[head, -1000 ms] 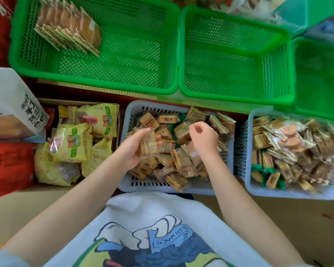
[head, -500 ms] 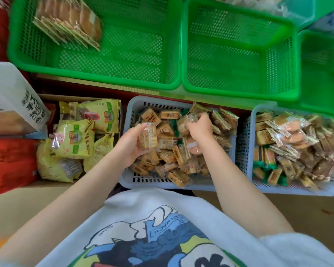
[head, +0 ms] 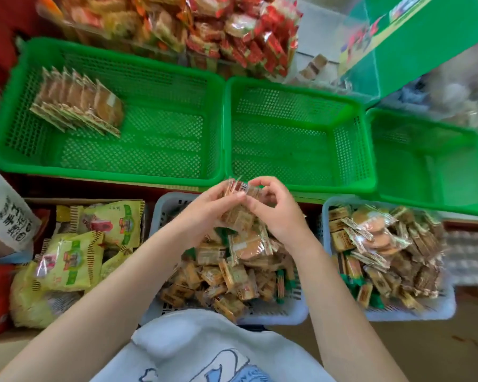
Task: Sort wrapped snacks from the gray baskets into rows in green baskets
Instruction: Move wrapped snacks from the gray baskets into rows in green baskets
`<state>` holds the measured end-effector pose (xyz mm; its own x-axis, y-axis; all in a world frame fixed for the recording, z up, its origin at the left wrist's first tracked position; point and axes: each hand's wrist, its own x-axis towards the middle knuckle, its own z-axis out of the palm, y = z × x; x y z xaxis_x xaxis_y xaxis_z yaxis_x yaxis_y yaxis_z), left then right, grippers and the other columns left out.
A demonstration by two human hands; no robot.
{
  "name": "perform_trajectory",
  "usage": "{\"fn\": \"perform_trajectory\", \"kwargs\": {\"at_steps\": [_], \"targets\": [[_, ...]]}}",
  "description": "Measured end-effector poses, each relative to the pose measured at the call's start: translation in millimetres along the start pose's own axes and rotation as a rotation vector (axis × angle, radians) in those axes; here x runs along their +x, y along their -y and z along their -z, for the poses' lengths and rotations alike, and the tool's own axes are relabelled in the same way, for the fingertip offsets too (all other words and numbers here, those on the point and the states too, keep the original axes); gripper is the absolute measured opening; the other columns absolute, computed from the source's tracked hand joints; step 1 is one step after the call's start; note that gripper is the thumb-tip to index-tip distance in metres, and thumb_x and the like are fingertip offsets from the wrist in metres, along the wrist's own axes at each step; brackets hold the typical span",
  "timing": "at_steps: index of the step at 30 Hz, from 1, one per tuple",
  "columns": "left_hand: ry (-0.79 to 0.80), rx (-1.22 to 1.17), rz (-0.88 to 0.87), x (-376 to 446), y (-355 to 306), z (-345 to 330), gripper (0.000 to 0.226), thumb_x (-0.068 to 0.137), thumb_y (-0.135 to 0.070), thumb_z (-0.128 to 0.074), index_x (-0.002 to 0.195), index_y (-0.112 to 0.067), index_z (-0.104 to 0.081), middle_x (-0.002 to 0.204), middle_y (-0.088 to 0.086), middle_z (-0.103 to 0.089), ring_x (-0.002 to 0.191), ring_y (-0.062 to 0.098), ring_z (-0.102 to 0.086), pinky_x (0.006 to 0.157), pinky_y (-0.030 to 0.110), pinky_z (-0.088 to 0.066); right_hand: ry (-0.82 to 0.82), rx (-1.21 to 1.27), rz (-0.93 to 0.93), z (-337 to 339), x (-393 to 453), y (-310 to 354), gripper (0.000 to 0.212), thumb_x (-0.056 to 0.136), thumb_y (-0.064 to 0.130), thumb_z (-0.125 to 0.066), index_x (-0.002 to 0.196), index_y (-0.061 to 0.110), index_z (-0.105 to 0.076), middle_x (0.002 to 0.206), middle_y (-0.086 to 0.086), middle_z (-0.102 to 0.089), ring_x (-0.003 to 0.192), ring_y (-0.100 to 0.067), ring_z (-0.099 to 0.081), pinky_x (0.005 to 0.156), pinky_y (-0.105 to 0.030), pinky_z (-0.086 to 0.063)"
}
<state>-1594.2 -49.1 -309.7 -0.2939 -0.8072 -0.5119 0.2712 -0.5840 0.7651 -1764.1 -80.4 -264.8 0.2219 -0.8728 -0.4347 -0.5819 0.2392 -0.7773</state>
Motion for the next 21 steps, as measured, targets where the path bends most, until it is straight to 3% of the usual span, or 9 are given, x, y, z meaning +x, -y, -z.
{"fn": "perform_trajectory", "kwargs": {"at_steps": [2,4,7,9,11,13,15,17,21], "targets": [[0.005,-0.026,-0.018,13.2,-10.3,-11.2,0.074,0.082,-0.049,-0.074,0.143,-0.016,-0.049,0.121,0.006,-0.071,0.108,0.024,-0.07,0.077,0.036,-0.057,0.073,0.183,-0.089,15.1,7.9,-6.8,0.072,0.078,0.064,-0.072,0.138,0.034,-0.045,0.126,0.002,-0.055,0.115,-0.01,-0.057,0.096,-0.031,-0.051],[-0.022,0.017,-0.073,25.1,-19.5,-23.9,0.07,0.081,-0.051,-0.073,0.139,-0.016,-0.054,0.118,0.006,-0.072,0.105,0.025,-0.071,0.078,0.038,-0.057,0.157,0.406,-0.192,27.4,17.7,-12.4,0.085,0.077,0.066,-0.071,0.145,0.027,-0.04,0.134,-0.005,-0.059,0.12,-0.021,-0.062,0.103,-0.046,-0.051],[-0.226,0.029,-0.17,44.3,-29.7,-38.7,0.057,0.089,-0.046,-0.069,0.138,-0.021,-0.055,0.118,-0.001,-0.071,0.105,0.017,-0.07,0.084,0.034,-0.056,0.262,0.555,-0.205,34.4,29.8,-10.7,0.06,0.089,0.046,-0.063,0.139,0.014,-0.051,0.126,-0.012,-0.068,0.112,-0.029,-0.068,0.099,-0.048,-0.054],[-0.324,0.045,-0.212,58.4,-36.4,-40.7,0.038,0.097,-0.043,-0.06,0.132,-0.027,-0.06,0.113,-0.008,-0.072,0.104,0.013,-0.069,0.088,0.034,-0.055,0.241,0.578,-0.184,34.9,41.2,-10.9,0.046,0.094,0.032,-0.065,0.133,0.01,-0.054,0.123,-0.013,-0.069,0.107,-0.031,-0.07,0.096,-0.047,-0.056],[-0.348,0.194,-0.264,75.3,-36.8,-35.0,0.022,0.103,-0.04,-0.049,0.117,-0.038,-0.066,0.104,-0.018,-0.072,0.099,-0.001,-0.066,0.087,0.028,-0.05,0.175,0.566,-0.174,36.7,59.7,-13.6,0.04,0.094,0.024,-0.068,0.128,0.006,-0.055,0.118,-0.014,-0.071,0.098,-0.03,-0.073,0.087,-0.043,-0.059],[-0.461,0.444,-0.343,92.1,-34.1,-22.3,0.03,0.108,-0.036,-0.038,0.12,-0.036,-0.065,0.116,-0.016,-0.07,0.109,-0.006,-0.059,0.093,0.025,-0.042,0.081,0.504,-0.196,41.1,87.5,-14.8,0.036,0.093,0.024,-0.07,0.121,0.006,-0.056,0.105,-0.011,-0.072,0.083,-0.027,-0.073,0.072,-0.037,-0.059],[-0.65,0.835,-0.301,111.8,-25.9,-1.5,0.049,0.105,-0.043,-0.035,0.147,-0.02,-0.047,0.147,0.003,-0.052,0.138,0.014,-0.043,0.111,0.034,-0.032,-0.019,0.472,-0.241,46.0,123.1,-17.3,0.035,0.092,0.028,-0.071,0.116,0.008,-0.054,0.1,-0.009,-0.071,0.076,-0.023,-0.069,0.064,-0.034,-0.056],[-0.684,1.098,-0.125,122.5,-14.4,14.4,0.066,0.104,-0.048,-0.038,0.159,-0.019,-0.02,0.16,0.006,-0.034,0.146,0.025,-0.031,0.117,0.047,-0.03,-0.088,0.412,-0.3,49.4,161.9,-21.6,0.035,0.089,0.033,-0.071,0.113,0.013,-0.054,0.106,-0.008,-0.069,0.082,-0.019,-0.066,0.068,-0.035,-0.053],[-0.639,1.314,-0.081,131.7,11.2,19.5,0.073,0.103,-0.053,-0.03,0.159,-0.032,0.013,0.153,0.007,-0.044,0.127,0.029,-0.05,0.082,0.042,-0.051,-0.166,0.333,-0.297,43.6,227.8,-25.5,0.044,0.083,0.022,-0.075,0.117,0.014,-0.048,0.122,-0.007,-0.062,0.102,-0.02,-0.058,0.088,-0.032,-0.044]]}}
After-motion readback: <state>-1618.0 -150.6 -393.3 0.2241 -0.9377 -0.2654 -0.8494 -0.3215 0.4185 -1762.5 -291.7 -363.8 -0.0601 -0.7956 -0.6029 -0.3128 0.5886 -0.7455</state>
